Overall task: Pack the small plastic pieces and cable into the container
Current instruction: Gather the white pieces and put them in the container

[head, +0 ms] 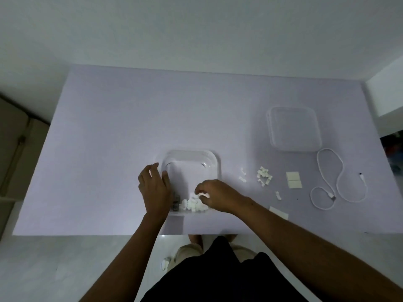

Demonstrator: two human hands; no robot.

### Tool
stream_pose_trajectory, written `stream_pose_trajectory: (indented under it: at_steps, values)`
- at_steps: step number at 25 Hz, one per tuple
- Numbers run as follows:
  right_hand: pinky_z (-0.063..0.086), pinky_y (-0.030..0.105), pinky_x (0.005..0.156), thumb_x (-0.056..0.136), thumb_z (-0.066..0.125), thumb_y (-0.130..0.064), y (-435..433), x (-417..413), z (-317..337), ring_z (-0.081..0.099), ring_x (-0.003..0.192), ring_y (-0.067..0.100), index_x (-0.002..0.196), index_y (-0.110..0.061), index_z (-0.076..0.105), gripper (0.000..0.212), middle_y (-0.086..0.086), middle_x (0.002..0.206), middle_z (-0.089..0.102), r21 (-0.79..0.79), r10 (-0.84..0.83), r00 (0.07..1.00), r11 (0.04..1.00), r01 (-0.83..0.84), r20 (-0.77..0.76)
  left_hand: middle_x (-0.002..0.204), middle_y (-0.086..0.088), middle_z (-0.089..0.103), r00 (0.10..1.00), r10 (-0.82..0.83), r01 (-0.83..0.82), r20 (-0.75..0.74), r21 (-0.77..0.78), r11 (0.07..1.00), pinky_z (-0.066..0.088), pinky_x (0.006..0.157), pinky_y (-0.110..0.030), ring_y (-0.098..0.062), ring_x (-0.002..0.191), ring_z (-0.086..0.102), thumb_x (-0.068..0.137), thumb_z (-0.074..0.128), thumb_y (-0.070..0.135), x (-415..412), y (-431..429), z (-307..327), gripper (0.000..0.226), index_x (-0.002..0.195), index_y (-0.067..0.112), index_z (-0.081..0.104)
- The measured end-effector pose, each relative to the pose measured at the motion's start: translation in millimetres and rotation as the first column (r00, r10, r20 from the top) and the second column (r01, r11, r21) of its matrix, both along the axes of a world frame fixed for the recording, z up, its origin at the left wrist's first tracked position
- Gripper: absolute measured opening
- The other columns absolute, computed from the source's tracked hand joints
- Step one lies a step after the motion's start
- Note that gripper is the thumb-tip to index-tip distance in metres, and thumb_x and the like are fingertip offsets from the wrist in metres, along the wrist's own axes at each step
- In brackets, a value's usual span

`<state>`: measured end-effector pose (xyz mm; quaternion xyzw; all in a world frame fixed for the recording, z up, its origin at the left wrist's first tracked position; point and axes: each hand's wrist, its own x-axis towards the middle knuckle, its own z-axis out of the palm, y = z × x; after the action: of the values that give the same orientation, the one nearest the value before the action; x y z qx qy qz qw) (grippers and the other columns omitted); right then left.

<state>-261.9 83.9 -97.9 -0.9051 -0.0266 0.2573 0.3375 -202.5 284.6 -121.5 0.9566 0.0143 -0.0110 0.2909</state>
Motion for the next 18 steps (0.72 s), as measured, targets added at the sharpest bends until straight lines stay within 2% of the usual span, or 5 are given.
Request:
stream_pose_trajectory:
  at_steps: [3,7,11,14,18]
  values:
    - [0.054,0.028,0.076,0.090,0.065,-0.015,-46,-22,4,0.064,0.082,0.010,0.099,-0.019,0.069,0.011,-0.005,0.093,0.068,0.107,-0.410,0.896,0.912,0.396,0.170,0.123,-0.009,0.058,0.963,-0.257,0.267,0.085,-0.131,0.955,0.045,0.097,-0.039,-0.024,0.116,0.051,0.099,0.051,0.024,-2,-43,23,0.029,0.125,0.012,0.055]
    - [0.055,0.030,0.076,0.089,0.066,-0.007,-108,-88,-17,0.065,0.078,0.014,0.093,-0.017,0.068,0.011,0.001,0.090,0.070,-0.032,-0.699,0.706,0.708,0.705,0.115,0.109,0.000,0.063,0.872,-0.488,0.480,0.034,-0.243,0.843,0.045,0.080,-0.021,-0.010,0.092,0.059,0.096,0.057,0.020,-13,-110,39,0.024,0.118,0.012,0.061]
    - [0.056,0.031,0.081,0.088,0.070,-0.016,-125,-138,-43,0.065,0.084,0.014,0.103,-0.018,0.068,0.016,0.001,0.100,0.070,-0.102,-0.733,0.680,0.676,0.730,0.001,0.099,-0.007,0.064,0.652,-0.725,0.710,-0.222,-0.156,0.687,0.046,0.076,-0.026,-0.021,0.088,0.062,0.095,0.057,0.021,-31,-165,28,0.016,0.104,0.011,0.064]
    - [0.054,0.031,0.082,0.084,0.075,-0.022,-124,-150,-53,0.063,0.092,0.017,0.112,-0.019,0.064,0.030,-0.001,0.108,0.061,-0.105,-0.742,0.669,0.669,0.736,-0.039,0.112,-0.009,0.060,0.472,-0.758,0.842,-0.450,-0.025,0.539,0.046,0.083,-0.029,-0.024,0.100,0.060,0.092,0.061,0.026,-59,-187,3,0.025,0.112,0.011,0.061]
    - [0.051,0.030,0.078,0.079,0.076,-0.018,-126,-159,-62,0.061,0.096,0.020,0.110,-0.017,0.063,0.034,0.002,0.110,0.059,-0.125,-0.666,0.743,0.743,0.657,-0.056,0.116,-0.008,0.054,0.318,-0.774,0.940,-0.548,0.078,0.331,0.052,0.085,-0.038,-0.025,0.106,0.056,0.082,0.070,0.025,-78,-185,-31,0.036,0.114,0.016,0.058]
